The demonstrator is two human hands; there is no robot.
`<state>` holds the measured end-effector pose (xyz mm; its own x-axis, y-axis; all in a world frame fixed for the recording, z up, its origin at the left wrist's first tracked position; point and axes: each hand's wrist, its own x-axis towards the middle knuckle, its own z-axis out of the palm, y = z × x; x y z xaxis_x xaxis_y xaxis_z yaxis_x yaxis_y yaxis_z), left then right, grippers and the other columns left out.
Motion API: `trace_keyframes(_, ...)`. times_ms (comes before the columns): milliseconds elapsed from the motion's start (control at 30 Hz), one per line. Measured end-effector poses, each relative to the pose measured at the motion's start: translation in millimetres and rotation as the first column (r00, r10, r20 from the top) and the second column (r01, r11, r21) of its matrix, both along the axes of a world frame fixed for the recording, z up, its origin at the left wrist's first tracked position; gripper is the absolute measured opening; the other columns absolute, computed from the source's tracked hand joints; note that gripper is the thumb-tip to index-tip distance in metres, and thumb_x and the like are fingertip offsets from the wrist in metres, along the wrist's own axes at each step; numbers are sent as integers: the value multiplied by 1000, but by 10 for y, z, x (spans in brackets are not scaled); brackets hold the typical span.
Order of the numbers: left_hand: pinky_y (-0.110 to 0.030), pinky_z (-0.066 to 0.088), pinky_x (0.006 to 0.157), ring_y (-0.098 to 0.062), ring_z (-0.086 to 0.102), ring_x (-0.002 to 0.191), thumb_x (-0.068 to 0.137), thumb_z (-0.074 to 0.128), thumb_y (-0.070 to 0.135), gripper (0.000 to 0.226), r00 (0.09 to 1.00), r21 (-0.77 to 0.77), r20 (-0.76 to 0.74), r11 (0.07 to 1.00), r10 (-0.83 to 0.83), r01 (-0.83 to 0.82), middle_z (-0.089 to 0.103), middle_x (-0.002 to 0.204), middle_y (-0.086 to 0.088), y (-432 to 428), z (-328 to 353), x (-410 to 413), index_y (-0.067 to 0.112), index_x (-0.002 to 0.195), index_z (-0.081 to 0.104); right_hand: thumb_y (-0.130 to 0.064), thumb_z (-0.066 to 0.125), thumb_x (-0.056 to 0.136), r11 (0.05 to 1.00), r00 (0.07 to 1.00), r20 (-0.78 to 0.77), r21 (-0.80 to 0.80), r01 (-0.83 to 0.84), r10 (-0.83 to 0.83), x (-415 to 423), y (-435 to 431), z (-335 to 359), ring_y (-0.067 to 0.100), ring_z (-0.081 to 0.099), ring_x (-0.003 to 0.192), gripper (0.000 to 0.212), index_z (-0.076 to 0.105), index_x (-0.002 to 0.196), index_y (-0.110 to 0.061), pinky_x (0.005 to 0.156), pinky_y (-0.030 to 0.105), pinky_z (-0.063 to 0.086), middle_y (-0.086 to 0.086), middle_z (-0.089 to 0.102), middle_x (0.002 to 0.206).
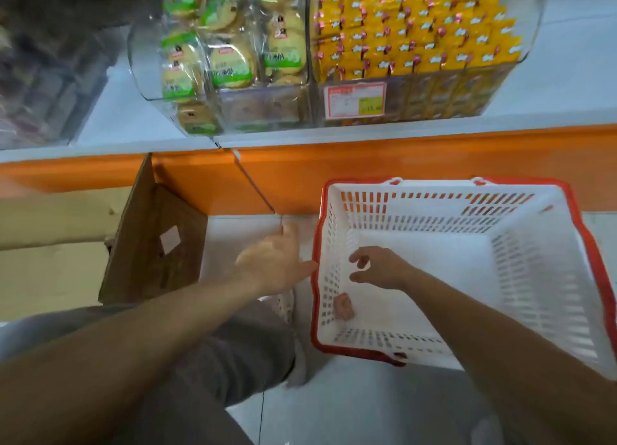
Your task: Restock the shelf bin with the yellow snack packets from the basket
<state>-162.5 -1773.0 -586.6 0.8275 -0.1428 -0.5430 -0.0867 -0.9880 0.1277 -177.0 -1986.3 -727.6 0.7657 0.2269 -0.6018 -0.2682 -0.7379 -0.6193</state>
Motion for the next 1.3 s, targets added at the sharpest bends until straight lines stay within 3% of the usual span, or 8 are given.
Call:
trace_keyframes(167, -42, 58, 92, -13, 68, 102, 87, 72, 51, 71, 953, -163, -304, 986, -12, -40, 69, 117, 9, 169, -386, -119, 29, 146, 39, -36, 78, 83, 984, 954, -242, 60, -168, 177, -125, 240, -584, 16, 58, 104, 56, 57, 133, -25, 84, 28, 52, -5, 54, 122)
trace_keyframes(367, -37, 61, 87, -9, 71, 93, 90, 76, 35, 51, 957, -246, -287, 969, -36, -37, 72, 106, 8, 128, -529, -125, 26, 131, 46, -22, 72, 81, 974, 958, -180, -8, -227, 222, -246, 356, -861, 25, 65, 100, 29, 71, 108, -12, 87, 36, 52, 7, 70, 110)
trace_keyframes(533, -30, 58, 80, -8, 67, 88, 93, 70, 39, 42, 956, -164, -282, 986, -77, 31, 63, 95, 15, 54, -514, -81, 27, 125, 46, -28, 61, 91, 964, 975, -195, 220, 152, -109, -121, 113, -507, 10, 70, 65, 11, 67, 99, -24, 53, 22, 49, -4, 71, 88)
trace_keyframes(633, -35, 58, 84, -15, 65, 98, 94, 64, 49, 46, 946, -22, -259, 980, -195, 196, 65, 115, 4, -13, -436, -52, 24, 129, 47, -23, 55, 84, 842, 931, -235, 407, 355, -280, -18, -156, -6, 18, 73, 74, 17, 71, 90, -26, 58, 25, 51, 1, 74, 85)
trace_keyframes(767, -39, 59, 82, -17, 66, 92, 91, 58, 59, 37, 924, 199, -127, 903, -362, 381, 67, 102, 7, -213, -207, 86, 28, 113, 58, 0, 53, 91, 686, 913, -243, 603, 408, -329, 18, -444, 613, 26, 72, 95, 22, 69, 96, -14, 73, 31, 57, 13, 69, 105)
trace_keyframes(900, -39, 60, 81, -19, 68, 97, 93, 64, 39, 45, 990, -268, -2, 954, -139, 134, 69, 120, 3, -498, 180, 231, 29, 135, 51, 20, 53, 84, 607, 903, -125, 702, 374, -412, 42, -546, 1217, 26, 67, 108, 32, 64, 94, -9, 90, 37, 56, 14, 66, 111)
trace_keyframes(1033, -31, 58, 70, -13, 72, 85, 89, 73, 19, 49, 986, -694, -149, 718, -68, -55, 72, 106, 4, -688, 598, 192, 23, 133, 50, 29, 49, 82, 554, 871, 3, 773, 311, -492, 56, -646, 1743, 22, 68, 93, 45, 63, 85, -14, 76, 27, 55, 10, 69, 100)
trace_keyframes(1300, -32, 61, 70, -18, 75, 79, 91, 73, 36, 28, 988, -879, -125, 450, 93, -154, 76, 88, 0, -736, 1132, 222, 26, 114, 61, -16, 81, 71, 671, 816, 282, 723, 166, -505, 40, -725, 2354, 17, 71, 96, 40, 74, 106, -33, 74, 29, 57, -8, 72, 112)
